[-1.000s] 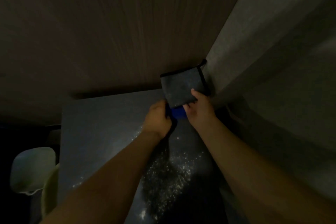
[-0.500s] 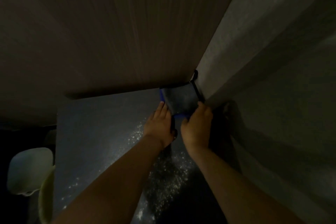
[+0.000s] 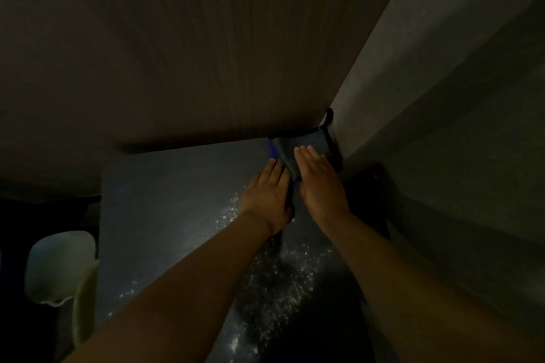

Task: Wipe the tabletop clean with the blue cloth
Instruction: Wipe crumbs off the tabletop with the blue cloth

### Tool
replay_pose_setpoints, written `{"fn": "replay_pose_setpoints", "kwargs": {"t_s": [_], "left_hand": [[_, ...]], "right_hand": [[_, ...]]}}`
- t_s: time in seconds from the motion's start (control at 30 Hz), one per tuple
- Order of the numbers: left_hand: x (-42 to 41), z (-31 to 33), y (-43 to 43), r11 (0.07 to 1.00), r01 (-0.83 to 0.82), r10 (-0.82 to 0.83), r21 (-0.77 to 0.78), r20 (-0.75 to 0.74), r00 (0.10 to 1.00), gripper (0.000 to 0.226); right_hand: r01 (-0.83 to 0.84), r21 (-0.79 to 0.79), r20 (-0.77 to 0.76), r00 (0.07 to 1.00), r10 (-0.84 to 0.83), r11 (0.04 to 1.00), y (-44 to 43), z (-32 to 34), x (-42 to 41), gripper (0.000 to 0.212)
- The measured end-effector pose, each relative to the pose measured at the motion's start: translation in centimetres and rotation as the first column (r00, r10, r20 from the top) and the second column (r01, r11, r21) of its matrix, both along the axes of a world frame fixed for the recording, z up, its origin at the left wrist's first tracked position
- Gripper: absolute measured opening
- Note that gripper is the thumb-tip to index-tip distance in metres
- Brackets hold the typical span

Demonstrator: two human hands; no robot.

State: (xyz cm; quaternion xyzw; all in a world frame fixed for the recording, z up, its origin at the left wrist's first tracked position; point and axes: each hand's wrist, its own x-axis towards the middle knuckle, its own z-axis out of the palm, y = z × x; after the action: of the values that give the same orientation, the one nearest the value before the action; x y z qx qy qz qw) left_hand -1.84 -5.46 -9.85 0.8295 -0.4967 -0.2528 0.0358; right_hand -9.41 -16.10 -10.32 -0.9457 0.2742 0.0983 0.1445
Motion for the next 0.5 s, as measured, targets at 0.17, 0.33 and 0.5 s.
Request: {"fn": "replay_pose_setpoints", "kwargs": {"t_s": [0.17, 0.33, 0.5], "left_hand": [[-0.5, 0.2, -1.4, 0.993, 0.110, -0.114, 0.052, 0.085, 0.990, 0.083], [-0.3, -0.3, -1.3, 0.973, 0.127, -0.156, 0.193, 0.144, 0.977, 0.082], [0.2, 0.2, -0.2, 0.978, 0.043, -0.074, 0.204, 0.143, 0.987, 0.071]], "right_hand": [[-0.005, 0.031, 0.081, 0.997, 0.003, 1.000, -0.1, 0.5, 0.3, 0.060], [0.041, 0.064, 0.151, 0.987, -0.050, 0.997, -0.4, 1.1, 0.0, 0.058], [0.127, 0.055, 0.194, 0.972, -0.136, 0.990, -0.8, 2.1, 0.4, 0.058]]}}
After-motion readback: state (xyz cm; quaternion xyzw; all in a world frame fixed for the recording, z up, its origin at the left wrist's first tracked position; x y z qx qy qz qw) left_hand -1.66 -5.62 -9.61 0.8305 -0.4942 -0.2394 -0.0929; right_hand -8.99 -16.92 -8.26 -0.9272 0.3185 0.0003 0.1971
